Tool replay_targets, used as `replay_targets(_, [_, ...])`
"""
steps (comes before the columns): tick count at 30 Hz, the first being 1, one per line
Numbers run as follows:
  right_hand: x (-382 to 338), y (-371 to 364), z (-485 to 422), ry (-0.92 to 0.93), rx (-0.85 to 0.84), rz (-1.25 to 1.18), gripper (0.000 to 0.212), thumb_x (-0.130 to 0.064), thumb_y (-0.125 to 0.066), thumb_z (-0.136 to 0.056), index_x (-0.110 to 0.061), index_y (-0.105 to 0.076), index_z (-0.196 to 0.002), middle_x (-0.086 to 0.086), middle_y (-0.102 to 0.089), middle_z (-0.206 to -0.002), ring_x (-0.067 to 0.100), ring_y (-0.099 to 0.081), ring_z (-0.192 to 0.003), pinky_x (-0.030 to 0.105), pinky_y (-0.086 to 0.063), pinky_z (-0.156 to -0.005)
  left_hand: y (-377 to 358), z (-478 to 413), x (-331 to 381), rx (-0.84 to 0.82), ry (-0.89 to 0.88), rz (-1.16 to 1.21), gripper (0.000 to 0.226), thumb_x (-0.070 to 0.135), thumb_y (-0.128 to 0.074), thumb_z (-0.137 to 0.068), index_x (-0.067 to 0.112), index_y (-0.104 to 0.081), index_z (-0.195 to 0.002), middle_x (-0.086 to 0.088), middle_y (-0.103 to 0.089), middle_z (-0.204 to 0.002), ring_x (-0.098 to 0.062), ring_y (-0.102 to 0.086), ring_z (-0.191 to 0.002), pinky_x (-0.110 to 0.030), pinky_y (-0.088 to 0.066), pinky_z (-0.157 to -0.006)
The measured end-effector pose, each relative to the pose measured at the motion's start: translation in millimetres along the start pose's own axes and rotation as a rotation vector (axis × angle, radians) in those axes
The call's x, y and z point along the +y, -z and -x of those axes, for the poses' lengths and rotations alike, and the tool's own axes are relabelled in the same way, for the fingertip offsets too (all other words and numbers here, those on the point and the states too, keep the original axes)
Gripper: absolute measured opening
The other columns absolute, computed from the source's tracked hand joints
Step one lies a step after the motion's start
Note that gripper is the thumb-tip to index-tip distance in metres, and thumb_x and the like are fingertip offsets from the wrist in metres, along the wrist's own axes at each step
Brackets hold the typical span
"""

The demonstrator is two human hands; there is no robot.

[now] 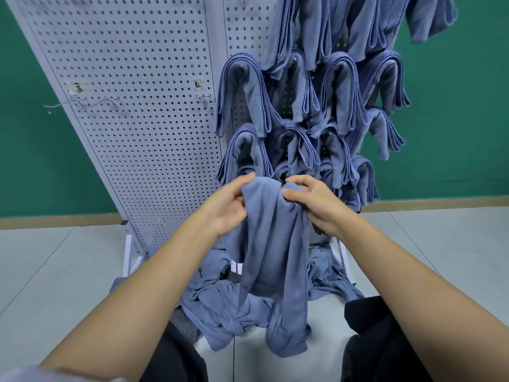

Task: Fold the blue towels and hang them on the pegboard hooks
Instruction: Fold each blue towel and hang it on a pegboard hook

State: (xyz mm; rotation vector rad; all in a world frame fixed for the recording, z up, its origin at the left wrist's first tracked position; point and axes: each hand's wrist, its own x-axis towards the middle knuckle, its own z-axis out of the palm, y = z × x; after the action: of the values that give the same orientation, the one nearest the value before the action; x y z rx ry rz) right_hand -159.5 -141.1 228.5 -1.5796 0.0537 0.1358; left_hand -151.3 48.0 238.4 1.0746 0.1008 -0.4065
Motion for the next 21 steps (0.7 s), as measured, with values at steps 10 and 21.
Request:
replay_targets(10, [-5,-1,2,0.070,-0.018,-0.153,0.043,0.011,-0.060,-0.085,-0.007,-0.045,-0.122,0.012,-0.066,-0.111,0.017,-0.064,-0.082,0.024,-0.052,-0.066,-10,2,-27,0.026,-0.028,-0.254,0.026,0.000,-0.057,-0.091,-0.003,-0.060,-0.117,-0.017,-0.067,-0.109,-0.025,-0.063,-0.097,-0.039,-0.047,-0.100])
replay_targets(21, [2,-4,5,0.226,0.013,0.263,0.030,-0.029,-0.070,-0.086,-0.010,-0.066,-0.108,0.000,-0.068,-0.098,0.007,-0.062,-0.086,0.015,-0.051,-0.072,-10,2,-25,-0.007,-0.218,-0.298,0.018,0.011,-0.053,-0.096,0.010,-0.063,-0.111,-0.012,-0.070,-0.111,-0.022,-0.065,-0.108,-0.036,-0.049,-0.097])
